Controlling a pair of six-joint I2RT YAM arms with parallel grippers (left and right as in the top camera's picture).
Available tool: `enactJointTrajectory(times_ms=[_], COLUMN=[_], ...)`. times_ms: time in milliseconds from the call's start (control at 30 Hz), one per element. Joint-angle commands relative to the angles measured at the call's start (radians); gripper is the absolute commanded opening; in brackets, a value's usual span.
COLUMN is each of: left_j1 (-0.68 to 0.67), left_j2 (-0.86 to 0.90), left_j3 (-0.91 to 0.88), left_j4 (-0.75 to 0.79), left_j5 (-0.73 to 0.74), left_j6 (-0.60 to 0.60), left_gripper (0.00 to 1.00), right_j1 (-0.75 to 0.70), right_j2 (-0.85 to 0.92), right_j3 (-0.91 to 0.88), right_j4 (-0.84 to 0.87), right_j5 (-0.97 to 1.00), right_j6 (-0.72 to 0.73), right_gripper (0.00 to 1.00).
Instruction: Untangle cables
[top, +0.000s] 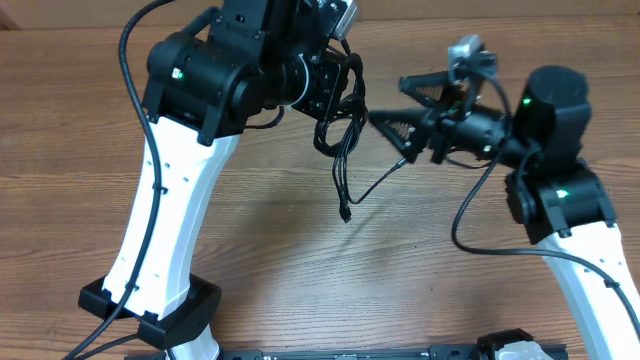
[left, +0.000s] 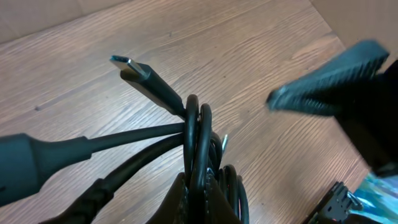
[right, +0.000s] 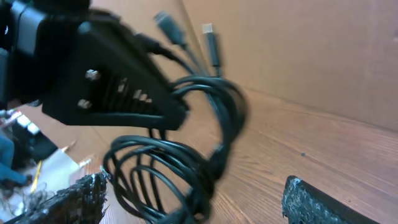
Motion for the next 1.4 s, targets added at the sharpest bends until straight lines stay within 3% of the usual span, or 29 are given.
enactJointTrajectory(times_ms=[0,233,500,600,867,1133,1367], left_j1=[-0.017,-0.023,-0.021,-0.021,-0.021,-0.021,-0.021], left_j2=[0.024,0.024,0.024,0.024,0.024,0.024,0.024], left_j3=[0.008,0.008,0.008,0.008,0.008,0.008,0.008], left_j4=[0.013,-0.001,-0.066,-0.066,-0.047,0.016,0.024], left_j5=[0.089,0.089,0.085,0.085,0.097,0.095,0.122], left_j6=[-0.027,-0.013,0.202,0.272,0.248,0.128,0.107], left_gripper=[0.04,0.04,0.04,0.04,0.04,0.04,0.04], right_j1=[0.090,0.151,0.147,0.147,0.147,0.148,0.148], right_j2=[-0.008,-0.008,-0.008,-0.008,-0.008,-0.007,-0.007], right_j3=[0.017,0.017,0.017,0.017,0.016,0.016,0.016], right_j4=[-0.026,-0.028,0.006,0.024,0.000,-0.039,-0.040], right_j5=[0.190,0.382,0.402,0.471,0.516,0.515,0.515], right_j6=[-0.102,-0.104,-0.081,-0.027,-0.022,-0.023,-0.023], right_gripper=[0.89,0.85,0.85,0.78,0.66,0.67,0.61])
